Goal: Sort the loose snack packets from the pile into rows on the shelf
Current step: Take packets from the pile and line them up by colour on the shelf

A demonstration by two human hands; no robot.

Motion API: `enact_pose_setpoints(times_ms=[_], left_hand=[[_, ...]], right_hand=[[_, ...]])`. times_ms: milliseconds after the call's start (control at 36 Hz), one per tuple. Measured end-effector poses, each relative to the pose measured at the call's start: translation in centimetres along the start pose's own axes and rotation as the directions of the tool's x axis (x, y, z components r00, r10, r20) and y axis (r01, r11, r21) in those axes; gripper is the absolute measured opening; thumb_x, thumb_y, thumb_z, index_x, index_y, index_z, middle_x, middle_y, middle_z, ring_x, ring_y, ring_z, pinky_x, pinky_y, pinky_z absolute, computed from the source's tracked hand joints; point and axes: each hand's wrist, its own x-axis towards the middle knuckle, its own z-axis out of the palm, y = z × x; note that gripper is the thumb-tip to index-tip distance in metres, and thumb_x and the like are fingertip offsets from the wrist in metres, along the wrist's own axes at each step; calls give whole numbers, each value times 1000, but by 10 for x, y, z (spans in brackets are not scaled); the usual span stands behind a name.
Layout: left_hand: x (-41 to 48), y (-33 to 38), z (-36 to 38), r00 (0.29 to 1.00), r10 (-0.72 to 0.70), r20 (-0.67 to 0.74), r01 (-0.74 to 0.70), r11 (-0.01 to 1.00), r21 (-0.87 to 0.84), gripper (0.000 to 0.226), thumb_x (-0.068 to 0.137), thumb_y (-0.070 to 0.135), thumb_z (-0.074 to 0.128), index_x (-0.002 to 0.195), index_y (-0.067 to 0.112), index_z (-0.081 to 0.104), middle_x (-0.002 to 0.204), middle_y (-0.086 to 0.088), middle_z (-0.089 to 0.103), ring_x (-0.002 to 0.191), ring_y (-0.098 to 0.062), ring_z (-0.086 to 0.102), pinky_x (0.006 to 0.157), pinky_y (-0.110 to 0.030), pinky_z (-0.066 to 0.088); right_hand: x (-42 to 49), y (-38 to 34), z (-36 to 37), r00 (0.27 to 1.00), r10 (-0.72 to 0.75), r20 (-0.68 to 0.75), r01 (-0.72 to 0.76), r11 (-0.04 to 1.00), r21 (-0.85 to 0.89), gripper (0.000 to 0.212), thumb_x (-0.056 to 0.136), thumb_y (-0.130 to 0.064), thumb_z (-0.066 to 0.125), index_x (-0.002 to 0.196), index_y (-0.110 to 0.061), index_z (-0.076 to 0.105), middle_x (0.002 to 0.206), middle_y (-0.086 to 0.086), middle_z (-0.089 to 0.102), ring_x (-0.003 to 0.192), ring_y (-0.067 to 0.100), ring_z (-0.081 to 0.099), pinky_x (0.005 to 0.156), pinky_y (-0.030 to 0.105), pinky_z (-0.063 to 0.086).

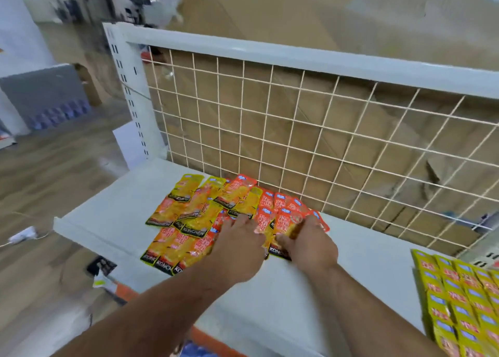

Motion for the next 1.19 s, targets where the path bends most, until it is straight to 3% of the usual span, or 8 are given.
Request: enact_pose_setpoints(times_ms=[250,389,583,667,806,972,1083,1194], left_hand=[[7,-6,1,999,48,-8,-49,985,-163,20,98,28,46,114,23,56,130,-10,51,127,-30,33,95,-41,34],[5,-3,5,997,73,-18,-75,979,-192,28,98,29,45,125,20,48,136,-11,45,125,-30,33,94,-43,36],[15,-5,5,997,44,-68,-56,981,-188,57,93,45,51,140,17,36,135,-4,49,126,-27,36,98,-40,35],[27,-4,0,992,49,-115,-71,978,-194,47,93,38,50,134,17,44,130,-4,51,122,-26,39,99,-38,36],[53,6,-9,989,94,-110,-120,959,-258,29,94,24,51,120,12,53,122,-8,54,116,-26,45,94,-36,40],[73,20,-7,998,50,-38,-60,954,-295,43,98,40,47,128,9,51,131,-13,52,122,-29,46,98,-37,42],[84,32,-2,997,74,-29,-79,969,-234,51,95,49,50,132,13,51,138,-12,44,128,-30,37,103,-41,39],[91,43,2,999,53,-10,-54,973,-226,60,90,51,57,136,13,49,142,-13,42,131,-32,35,108,-41,34]], right_hand=[[-3,-7,1,993,111,45,-114,991,75,62,77,-50,74,122,-19,43,113,-1,68,106,26,64,84,34,49],[-7,-9,0,991,125,55,-129,989,67,62,72,-49,77,118,-20,47,111,-2,68,104,24,64,86,34,51],[-17,-8,0,979,200,45,-203,977,73,61,73,-47,77,120,-18,51,113,0,66,106,23,63,80,30,47],[-20,-3,-1,967,254,20,-254,951,174,56,74,-36,78,121,-18,53,115,1,67,108,24,63,81,28,48],[-23,11,-8,929,370,10,-359,897,259,35,78,-33,75,102,-14,57,104,3,67,95,24,64,70,28,45],[-25,29,-18,896,444,-24,-394,817,421,16,79,-23,74,83,-13,63,83,2,66,76,20,60,53,25,37],[-23,38,-24,878,478,0,-408,749,523,20,75,-22,78,85,-10,66,84,4,69,77,19,64,56,26,42],[-18,43,-26,891,452,42,-412,767,492,19,79,-23,74,87,-12,61,89,5,68,81,21,64,59,27,44]])
